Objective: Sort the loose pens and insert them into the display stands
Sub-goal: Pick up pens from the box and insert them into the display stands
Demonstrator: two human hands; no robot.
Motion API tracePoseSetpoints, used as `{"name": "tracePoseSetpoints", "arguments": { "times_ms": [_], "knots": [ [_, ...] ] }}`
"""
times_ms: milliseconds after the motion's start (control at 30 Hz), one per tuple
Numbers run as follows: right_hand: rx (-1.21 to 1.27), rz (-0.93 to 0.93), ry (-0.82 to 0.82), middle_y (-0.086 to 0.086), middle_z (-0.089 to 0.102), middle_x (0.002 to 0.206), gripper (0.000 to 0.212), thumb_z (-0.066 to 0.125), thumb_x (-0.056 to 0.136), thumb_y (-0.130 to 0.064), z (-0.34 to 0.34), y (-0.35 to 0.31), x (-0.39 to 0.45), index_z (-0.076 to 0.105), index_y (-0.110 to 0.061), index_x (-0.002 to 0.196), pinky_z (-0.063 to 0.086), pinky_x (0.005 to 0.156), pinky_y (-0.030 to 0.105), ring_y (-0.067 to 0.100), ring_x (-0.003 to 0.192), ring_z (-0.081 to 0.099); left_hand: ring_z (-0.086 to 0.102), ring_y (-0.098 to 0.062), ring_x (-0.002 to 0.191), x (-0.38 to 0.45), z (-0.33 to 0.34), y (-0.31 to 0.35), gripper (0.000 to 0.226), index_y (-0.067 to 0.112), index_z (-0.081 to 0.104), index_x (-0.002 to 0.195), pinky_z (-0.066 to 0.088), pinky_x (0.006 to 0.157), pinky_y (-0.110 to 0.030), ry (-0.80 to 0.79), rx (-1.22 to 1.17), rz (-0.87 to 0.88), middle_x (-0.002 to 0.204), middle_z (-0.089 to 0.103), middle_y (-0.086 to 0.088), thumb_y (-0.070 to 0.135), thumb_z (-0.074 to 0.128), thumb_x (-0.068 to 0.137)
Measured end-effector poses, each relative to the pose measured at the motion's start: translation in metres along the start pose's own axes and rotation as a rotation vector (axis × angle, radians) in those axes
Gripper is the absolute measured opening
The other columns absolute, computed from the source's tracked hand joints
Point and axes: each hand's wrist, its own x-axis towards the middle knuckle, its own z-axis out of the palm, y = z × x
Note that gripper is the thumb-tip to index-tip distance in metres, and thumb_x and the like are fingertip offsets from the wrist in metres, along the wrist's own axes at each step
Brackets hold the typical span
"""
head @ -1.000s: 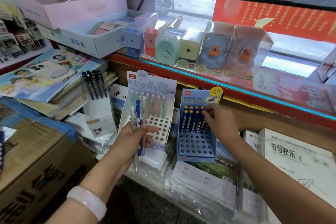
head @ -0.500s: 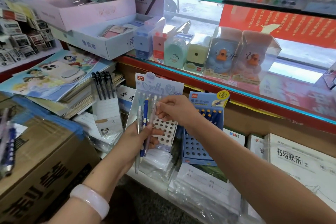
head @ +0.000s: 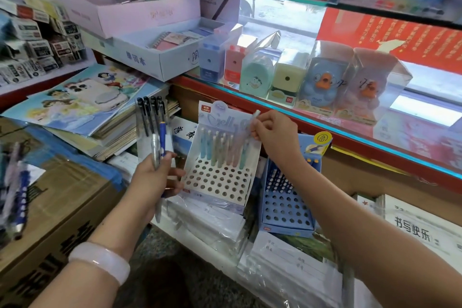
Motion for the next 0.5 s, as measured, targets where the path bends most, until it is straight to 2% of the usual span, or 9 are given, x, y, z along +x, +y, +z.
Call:
{"name": "tracePoseSetpoints", "arguments": {
  "times_ms": [33, 133, 300, 500],
  "knots": [
    [-0.068, -0.030, 0.015, 0.001, 0.067, 0.074, 0.008, 0.058, 0.091, -0.017, 0.003, 0.005, -0.001, 0.058, -0.012, 0.085, 0.054, 0.075, 0.036, 0.017, 0.073, 0.065, 0.048, -0.018, 0.052, 0.002, -0.001, -0.001, 0.016, 0.014, 0.052, 0.105, 0.044, 0.041, -0.023, 0.031, 0.005, 0.012, 0.073, 0.059, -0.008, 0.023, 0.040, 0.099],
    [-0.140, -0.065, -0.014, 0.002, 0.066, 0.079, 0.007, 0.057, 0.091, -0.017, 0.018, 0.015, -0.007, 0.056, -0.013, 0.087, 0.052, 0.075, 0.035, 0.017, 0.078, 0.063, 0.037, -0.015, 0.049, 0.009, -0.001, -0.006, 0.015, 0.012, 0.048, 0.110, 0.032, 0.045, -0.023, 0.082, 0.011, 0.029, 0.068, 0.054, -0.007, 0.021, 0.040, 0.099],
    [-0.179, -0.062, -0.062, 0.002, 0.067, 0.082, 0.009, 0.056, 0.093, -0.019, 0.039, 0.024, -0.009, 0.058, -0.011, 0.090, 0.050, 0.069, 0.031, 0.011, 0.071, 0.057, 0.038, -0.013, 0.049, 0.011, 0.001, -0.004, 0.012, 0.012, 0.048, 0.104, 0.033, 0.046, -0.022, 0.107, 0.024, 0.074, 0.069, 0.055, -0.006, 0.018, 0.040, 0.099],
    [-0.188, -0.063, -0.066, 0.005, 0.068, 0.082, 0.010, 0.055, 0.094, -0.019, 0.050, 0.028, -0.007, 0.059, -0.009, 0.092, 0.053, 0.071, 0.039, 0.017, 0.075, 0.062, 0.039, -0.013, 0.050, 0.009, 0.007, -0.001, 0.017, 0.021, 0.048, 0.084, 0.032, 0.047, -0.023, 0.114, 0.020, 0.096, 0.067, 0.055, -0.005, 0.018, 0.040, 0.099]
  ]
}}
